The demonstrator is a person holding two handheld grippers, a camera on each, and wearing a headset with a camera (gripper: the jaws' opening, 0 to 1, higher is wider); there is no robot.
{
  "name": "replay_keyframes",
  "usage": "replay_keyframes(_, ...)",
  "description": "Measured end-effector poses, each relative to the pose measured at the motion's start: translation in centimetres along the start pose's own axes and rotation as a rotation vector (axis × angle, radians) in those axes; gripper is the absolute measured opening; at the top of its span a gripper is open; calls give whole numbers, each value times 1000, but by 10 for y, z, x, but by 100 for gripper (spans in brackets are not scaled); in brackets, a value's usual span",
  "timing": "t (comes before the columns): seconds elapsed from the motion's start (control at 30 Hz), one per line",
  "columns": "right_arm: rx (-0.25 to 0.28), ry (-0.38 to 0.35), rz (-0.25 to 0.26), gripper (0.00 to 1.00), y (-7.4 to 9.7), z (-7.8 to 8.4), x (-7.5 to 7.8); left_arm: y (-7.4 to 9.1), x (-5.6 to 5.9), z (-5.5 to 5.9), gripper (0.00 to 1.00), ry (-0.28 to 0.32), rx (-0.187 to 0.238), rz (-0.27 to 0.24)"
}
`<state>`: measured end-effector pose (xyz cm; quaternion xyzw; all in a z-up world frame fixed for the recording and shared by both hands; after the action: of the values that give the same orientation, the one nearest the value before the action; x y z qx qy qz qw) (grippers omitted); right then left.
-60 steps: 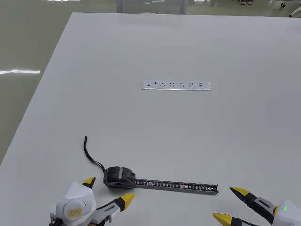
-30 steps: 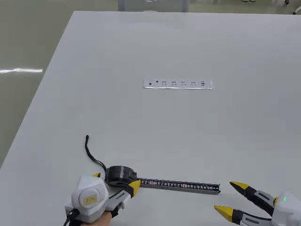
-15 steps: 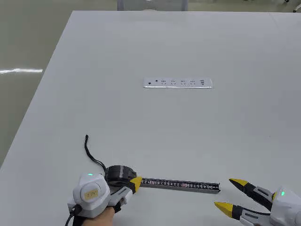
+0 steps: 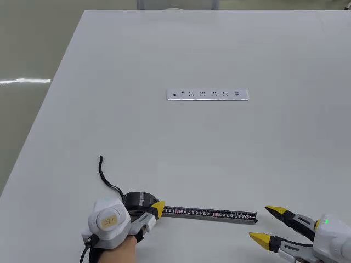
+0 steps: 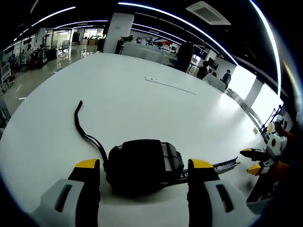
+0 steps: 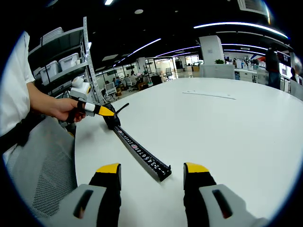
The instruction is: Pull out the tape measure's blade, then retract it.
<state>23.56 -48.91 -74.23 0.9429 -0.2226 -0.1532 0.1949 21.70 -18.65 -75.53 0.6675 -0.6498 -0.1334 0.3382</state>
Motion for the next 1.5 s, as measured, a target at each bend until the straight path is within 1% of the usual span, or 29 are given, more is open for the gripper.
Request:
replay_keyframes(0.33,-3,8,-16,51,-4,-1,2,-1,2,2,70,18,-15,-2)
replay_keyframes(0.53,-5,8,-24,50,-6,0,2,-2,0,5,66,22,-27,-10)
replay_keyframes(0.63,-6,7,-26,50,-7,0,2,-3,2,5,64,27,-29,-6)
replay_keyframes(1.07,-9,18,-35,46,-8,3,3,-3,2,5,64,25,-34,-10)
replay_keyframes(1.17,-17,25,-37,44,-8,4,4,-2,3,5,64,25,-34,-11)
replay_keyframes(1.27,-26,34,-45,42,-9,6,6,-3,2,5,64,24,-34,-11)
replay_keyframes(1.37,-49,57,-59,39,-12,10,8,-3,2,5,64,22,-34,-12)
replay_keyframes(1.47,-58,86,-73,34,-12,9,8,-3,2,6,64,24,-33,-12)
replay_keyframes(1.5,-57,85,-76,32,-13,9,9,-3,2,6,64,25,-34,-12)
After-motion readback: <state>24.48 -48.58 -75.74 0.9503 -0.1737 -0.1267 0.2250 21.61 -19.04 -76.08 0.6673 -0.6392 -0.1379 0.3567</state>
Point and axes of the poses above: the centre of the closed fingertips' face, and the gripper's own axes: y roughly backward along the fingers, x roughly to its right, z roughly out of its underside, the point moved 1 cm from there along y, roughly backward along the fingers
